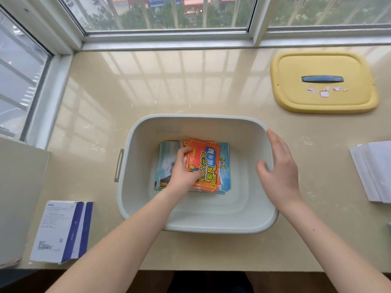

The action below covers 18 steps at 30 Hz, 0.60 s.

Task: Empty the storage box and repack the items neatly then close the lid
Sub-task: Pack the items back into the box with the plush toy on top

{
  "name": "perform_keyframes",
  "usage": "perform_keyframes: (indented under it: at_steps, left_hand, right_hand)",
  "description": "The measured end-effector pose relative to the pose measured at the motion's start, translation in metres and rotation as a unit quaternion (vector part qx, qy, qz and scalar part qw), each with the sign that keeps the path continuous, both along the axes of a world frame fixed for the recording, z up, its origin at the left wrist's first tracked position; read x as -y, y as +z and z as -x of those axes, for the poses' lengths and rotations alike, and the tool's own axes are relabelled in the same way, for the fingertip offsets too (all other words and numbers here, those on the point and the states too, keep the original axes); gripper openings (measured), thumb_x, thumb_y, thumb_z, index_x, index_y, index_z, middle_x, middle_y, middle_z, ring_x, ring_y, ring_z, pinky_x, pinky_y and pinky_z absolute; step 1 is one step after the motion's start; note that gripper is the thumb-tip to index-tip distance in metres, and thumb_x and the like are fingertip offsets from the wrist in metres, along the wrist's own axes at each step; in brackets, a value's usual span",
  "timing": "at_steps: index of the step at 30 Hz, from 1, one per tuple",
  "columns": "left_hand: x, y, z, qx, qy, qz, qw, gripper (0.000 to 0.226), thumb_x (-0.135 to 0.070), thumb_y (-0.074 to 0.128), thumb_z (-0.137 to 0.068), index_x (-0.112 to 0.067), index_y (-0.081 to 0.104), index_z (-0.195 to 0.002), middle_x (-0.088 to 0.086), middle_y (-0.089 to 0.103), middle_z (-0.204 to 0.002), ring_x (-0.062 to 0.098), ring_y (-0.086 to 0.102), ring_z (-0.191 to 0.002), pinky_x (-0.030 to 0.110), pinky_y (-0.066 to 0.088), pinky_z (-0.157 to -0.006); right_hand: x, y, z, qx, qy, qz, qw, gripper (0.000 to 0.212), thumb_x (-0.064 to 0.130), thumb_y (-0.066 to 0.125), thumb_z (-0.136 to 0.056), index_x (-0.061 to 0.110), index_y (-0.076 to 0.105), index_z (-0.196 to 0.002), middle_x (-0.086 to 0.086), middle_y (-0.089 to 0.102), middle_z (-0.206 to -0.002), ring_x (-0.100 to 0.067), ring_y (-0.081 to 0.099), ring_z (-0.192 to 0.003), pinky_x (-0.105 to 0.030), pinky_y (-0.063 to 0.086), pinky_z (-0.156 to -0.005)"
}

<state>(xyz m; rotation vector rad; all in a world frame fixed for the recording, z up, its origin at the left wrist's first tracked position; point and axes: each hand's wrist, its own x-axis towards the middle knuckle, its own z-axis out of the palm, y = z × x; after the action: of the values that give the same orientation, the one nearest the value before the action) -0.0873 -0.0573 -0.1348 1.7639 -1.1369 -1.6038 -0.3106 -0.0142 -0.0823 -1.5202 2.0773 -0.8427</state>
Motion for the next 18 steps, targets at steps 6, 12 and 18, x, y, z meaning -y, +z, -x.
perform_keyframes:
  at_steps: [6, 12, 18]
  left_hand:
    - [-0.001, -0.002, 0.004, 0.078, 0.020, 0.053, 0.995, 0.078, -0.001, 0.068, -0.080, -0.035, 0.029, -0.138, -0.023, 0.057, -0.105, 0.008, 0.064, -0.094, 0.033, 0.054, -0.084]
    - [0.006, -0.011, 0.007, 0.075, 0.042, -0.020, 0.996, 0.085, -0.001, 0.078, -0.075, -0.024, 0.030, -0.141, -0.002, 0.058, -0.121, 0.025, 0.063, -0.107, 0.050, 0.054, -0.091]
    - [0.004, -0.016, 0.036, 0.049, 0.013, -0.029, 0.998, 0.097, -0.008, 0.080, -0.070, -0.030, 0.022, -0.145, 0.001, 0.066, -0.111, 0.025, 0.067, -0.101, 0.047, 0.055, -0.090]
  right_hand:
    - [0.001, -0.001, 0.000, -0.008, 0.000, -0.005, 1.000, 0.076, -0.010, 0.052, -0.083, 0.015, 0.033, -0.152, -0.003, 0.039, -0.154, -0.012, 0.031, -0.143, 0.001, 0.011, -0.107]
    - [0.001, -0.001, 0.000, -0.006, -0.004, -0.006, 1.000, 0.076, -0.010, 0.051, -0.083, 0.015, 0.034, -0.152, -0.003, 0.039, -0.154, -0.011, 0.030, -0.142, 0.002, 0.011, -0.106]
    - [0.001, 0.000, -0.001, -0.006, -0.009, -0.006, 1.000, 0.076, -0.010, 0.051, -0.082, 0.014, 0.035, -0.151, -0.004, 0.039, -0.154, -0.012, 0.030, -0.142, 0.002, 0.011, -0.107]
